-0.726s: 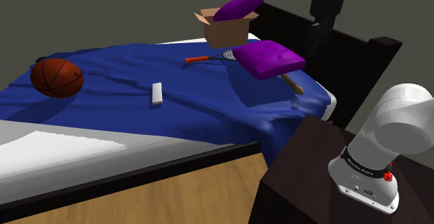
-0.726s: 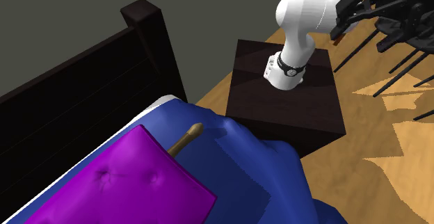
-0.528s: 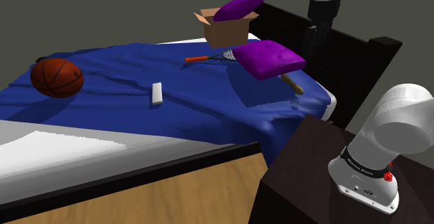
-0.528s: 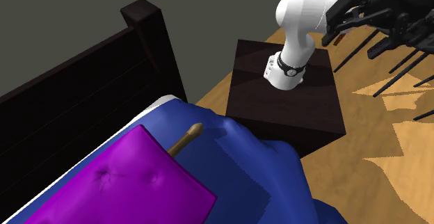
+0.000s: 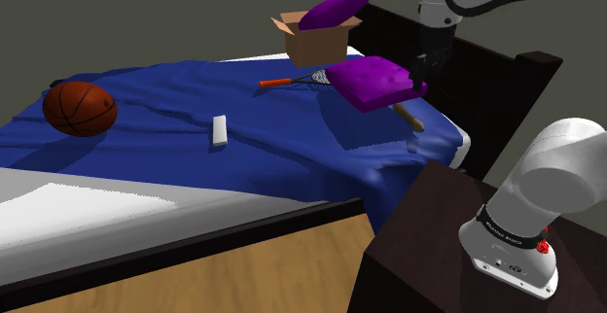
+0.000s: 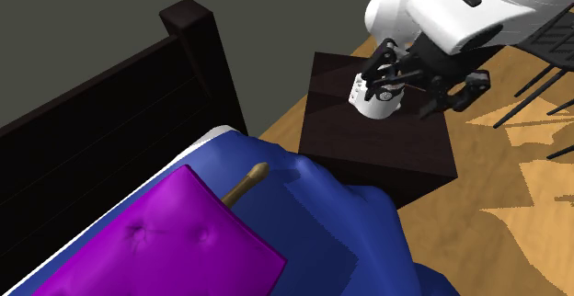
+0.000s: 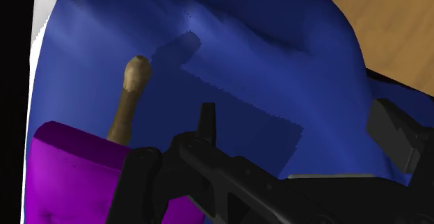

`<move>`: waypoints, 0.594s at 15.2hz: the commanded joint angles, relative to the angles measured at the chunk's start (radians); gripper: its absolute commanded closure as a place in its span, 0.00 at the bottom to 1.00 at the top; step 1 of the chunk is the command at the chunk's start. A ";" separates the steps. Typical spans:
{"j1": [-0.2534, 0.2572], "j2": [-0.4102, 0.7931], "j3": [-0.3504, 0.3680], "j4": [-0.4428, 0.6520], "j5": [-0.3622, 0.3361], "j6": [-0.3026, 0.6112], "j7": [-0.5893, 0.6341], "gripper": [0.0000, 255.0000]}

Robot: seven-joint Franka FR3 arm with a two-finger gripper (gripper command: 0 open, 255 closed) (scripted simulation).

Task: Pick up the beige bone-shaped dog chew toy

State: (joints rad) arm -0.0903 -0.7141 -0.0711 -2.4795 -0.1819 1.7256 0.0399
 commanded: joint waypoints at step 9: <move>-0.088 0.236 -0.135 -0.057 -0.061 0.349 0.004 0.00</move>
State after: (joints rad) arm -0.1680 -0.5033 -0.1906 -2.5228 -0.2363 2.0285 0.0441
